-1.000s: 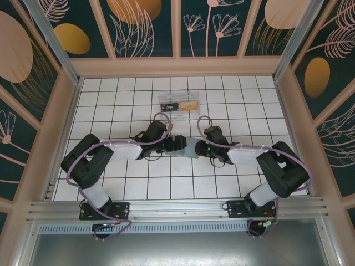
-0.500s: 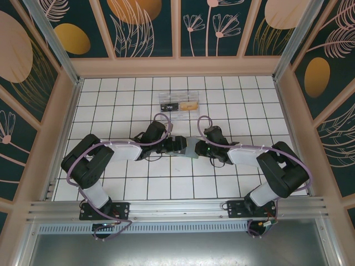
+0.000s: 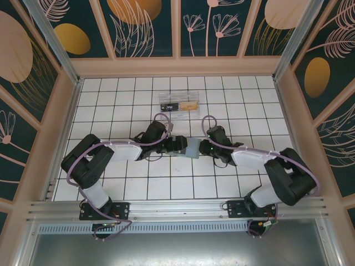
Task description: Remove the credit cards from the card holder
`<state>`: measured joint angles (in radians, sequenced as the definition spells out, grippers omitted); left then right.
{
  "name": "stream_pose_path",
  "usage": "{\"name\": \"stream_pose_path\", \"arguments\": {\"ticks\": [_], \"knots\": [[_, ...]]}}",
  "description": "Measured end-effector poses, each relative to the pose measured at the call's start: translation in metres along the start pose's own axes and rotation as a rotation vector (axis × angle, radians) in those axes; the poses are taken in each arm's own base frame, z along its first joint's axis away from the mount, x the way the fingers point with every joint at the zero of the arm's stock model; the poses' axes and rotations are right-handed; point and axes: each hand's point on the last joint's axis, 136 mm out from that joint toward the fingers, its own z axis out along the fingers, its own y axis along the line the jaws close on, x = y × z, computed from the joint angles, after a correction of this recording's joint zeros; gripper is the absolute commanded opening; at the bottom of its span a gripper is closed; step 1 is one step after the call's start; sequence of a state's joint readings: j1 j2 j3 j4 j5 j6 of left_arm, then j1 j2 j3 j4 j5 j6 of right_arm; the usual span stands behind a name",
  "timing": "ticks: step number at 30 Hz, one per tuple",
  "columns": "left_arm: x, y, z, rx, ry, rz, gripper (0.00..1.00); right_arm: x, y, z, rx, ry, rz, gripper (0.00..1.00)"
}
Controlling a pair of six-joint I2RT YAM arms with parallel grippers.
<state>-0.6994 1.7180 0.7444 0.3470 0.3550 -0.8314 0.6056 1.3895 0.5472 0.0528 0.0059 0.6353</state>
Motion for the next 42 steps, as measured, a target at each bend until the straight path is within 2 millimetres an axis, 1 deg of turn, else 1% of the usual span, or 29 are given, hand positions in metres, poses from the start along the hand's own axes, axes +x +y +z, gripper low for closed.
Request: {"name": "stream_pose_path", "arguments": {"ticks": [2, 4, 6, 8, 11, 14, 17, 23, 31, 42], "knots": [[0.0, 0.0, 0.0, -0.002, -0.001, 0.0, 0.92, -0.012, 0.003, -0.012, -0.018, -0.049, 0.008, 0.24], [-0.001, 0.001, 0.0, -0.007, -0.005, 0.0, 0.91, -0.022, 0.011, -0.022, -0.054, -0.085, 0.011, 0.24], [-0.001, 0.002, -0.002, -0.02, -0.009, -0.001, 0.88, -0.025, 0.02, -0.026, -0.1, -0.091, 0.009, 0.2], [-0.001, 0.003, -0.003, -0.028, -0.008, 0.002, 0.86, -0.019, 0.03, -0.022, -0.152, -0.057, 0.006, 0.18], [0.001, 0.005, -0.003, -0.034, -0.002, 0.002, 0.86, -0.006, 0.042, -0.01, -0.22, 0.026, 0.014, 0.15], [0.001, 0.005, -0.003, -0.034, -0.002, 0.002, 0.87, 0.005, 0.054, 0.003, -0.279, 0.11, 0.039, 0.16], [0.001, 0.004, -0.003, -0.033, -0.002, 0.002, 0.87, 0.009, 0.064, 0.011, -0.334, 0.167, 0.078, 0.17], [0.001, 0.004, -0.003, -0.032, 0.0, 0.002, 0.87, 0.016, 0.069, 0.023, -0.395, 0.245, 0.144, 0.17], [0.001, 0.004, -0.003, -0.031, 0.0, 0.002, 0.87, 0.027, 0.074, 0.029, -0.437, 0.313, 0.176, 0.18], [0.001, 0.004, -0.003, -0.031, 0.0, 0.002, 0.86, 0.029, 0.076, 0.036, -0.445, 0.339, 0.191, 0.19]]}}
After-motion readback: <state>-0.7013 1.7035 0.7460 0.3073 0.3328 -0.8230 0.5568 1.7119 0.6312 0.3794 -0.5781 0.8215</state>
